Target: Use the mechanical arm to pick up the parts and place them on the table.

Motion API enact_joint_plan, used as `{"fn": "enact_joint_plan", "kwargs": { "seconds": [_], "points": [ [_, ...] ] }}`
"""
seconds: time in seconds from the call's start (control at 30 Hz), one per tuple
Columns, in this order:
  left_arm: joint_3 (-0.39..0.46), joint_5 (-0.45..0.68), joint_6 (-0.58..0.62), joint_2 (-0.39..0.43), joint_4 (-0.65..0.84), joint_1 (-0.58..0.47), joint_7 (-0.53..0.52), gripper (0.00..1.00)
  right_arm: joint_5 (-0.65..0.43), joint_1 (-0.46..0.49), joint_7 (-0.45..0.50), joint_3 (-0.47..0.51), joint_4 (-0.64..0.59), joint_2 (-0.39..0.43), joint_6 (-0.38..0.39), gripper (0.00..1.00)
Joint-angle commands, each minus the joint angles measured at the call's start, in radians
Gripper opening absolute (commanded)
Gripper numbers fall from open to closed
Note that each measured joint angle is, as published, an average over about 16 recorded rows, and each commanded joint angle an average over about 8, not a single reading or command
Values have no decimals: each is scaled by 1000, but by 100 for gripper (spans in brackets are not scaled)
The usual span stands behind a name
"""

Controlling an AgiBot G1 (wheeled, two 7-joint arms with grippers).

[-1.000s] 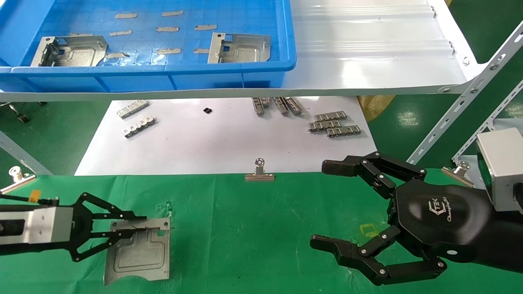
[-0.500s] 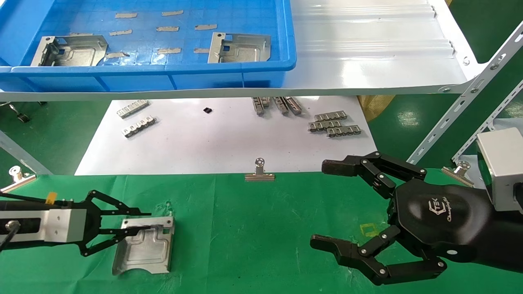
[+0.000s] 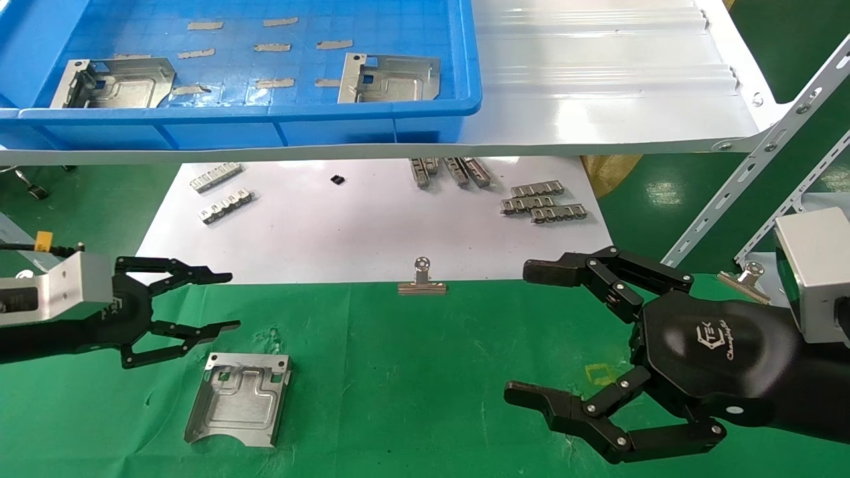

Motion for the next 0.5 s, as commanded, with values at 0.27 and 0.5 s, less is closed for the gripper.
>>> {"fn": "enact_joint_plan", "kwargs": {
  "seconds": [0.27,0.5],
  "points": [
    [-8,-26,3,-7,-3,9,-49,100,0,0,0,0,0,0,0,100],
    [-45,-42,-4,-16,-76,45,-107,100,0,0,0,0,0,0,0,100]
  ]
}}
